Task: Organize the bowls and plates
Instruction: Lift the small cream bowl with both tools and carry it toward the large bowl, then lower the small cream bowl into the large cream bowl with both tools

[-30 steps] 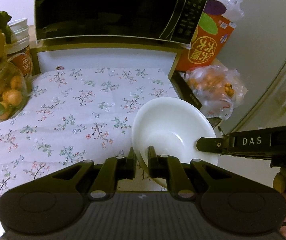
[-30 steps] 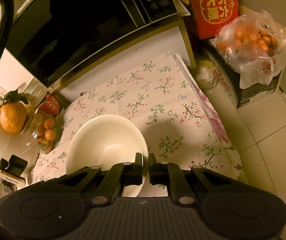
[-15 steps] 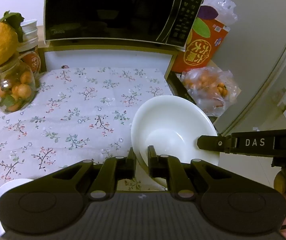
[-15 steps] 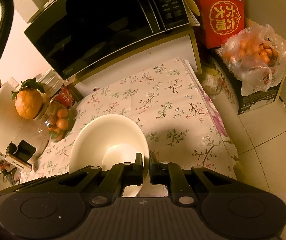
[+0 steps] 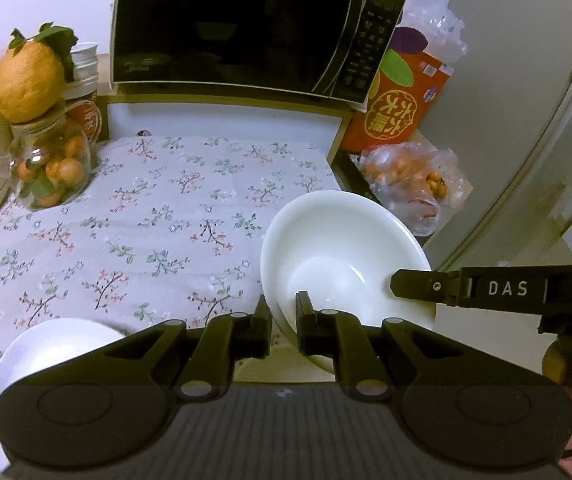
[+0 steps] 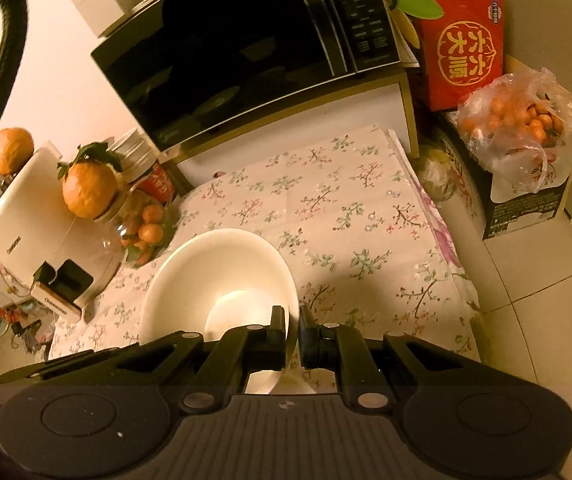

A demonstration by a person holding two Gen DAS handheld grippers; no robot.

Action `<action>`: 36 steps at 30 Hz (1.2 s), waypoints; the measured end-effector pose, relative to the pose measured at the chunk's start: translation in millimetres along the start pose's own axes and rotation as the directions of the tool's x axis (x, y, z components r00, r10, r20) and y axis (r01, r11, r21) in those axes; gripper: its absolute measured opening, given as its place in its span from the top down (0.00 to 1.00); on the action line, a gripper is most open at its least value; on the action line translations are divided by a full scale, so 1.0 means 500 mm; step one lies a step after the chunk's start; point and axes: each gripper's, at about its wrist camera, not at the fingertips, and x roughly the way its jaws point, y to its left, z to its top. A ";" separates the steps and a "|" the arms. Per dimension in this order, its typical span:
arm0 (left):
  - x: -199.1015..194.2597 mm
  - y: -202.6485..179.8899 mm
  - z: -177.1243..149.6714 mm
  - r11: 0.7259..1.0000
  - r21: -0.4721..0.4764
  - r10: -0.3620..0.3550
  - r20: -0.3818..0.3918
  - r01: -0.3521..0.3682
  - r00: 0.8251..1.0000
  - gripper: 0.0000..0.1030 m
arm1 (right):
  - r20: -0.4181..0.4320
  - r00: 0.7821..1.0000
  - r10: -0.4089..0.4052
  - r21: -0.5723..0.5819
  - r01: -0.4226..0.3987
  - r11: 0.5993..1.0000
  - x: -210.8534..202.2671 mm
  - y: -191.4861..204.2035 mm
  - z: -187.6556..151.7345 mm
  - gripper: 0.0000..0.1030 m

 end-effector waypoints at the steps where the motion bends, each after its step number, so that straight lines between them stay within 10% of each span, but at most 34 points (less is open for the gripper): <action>1: -0.005 0.001 -0.004 1.000 -0.002 -0.001 0.002 0.001 1.000 0.90 | -0.001 1.000 0.001 -0.005 -0.001 1.000 -0.003 0.003 -0.003 0.92; 36: -0.002 0.006 -0.108 0.999 0.035 0.043 -0.147 -0.038 0.988 0.88 | -0.118 0.992 -0.048 -0.090 0.038 0.995 -0.019 0.019 -0.120 0.90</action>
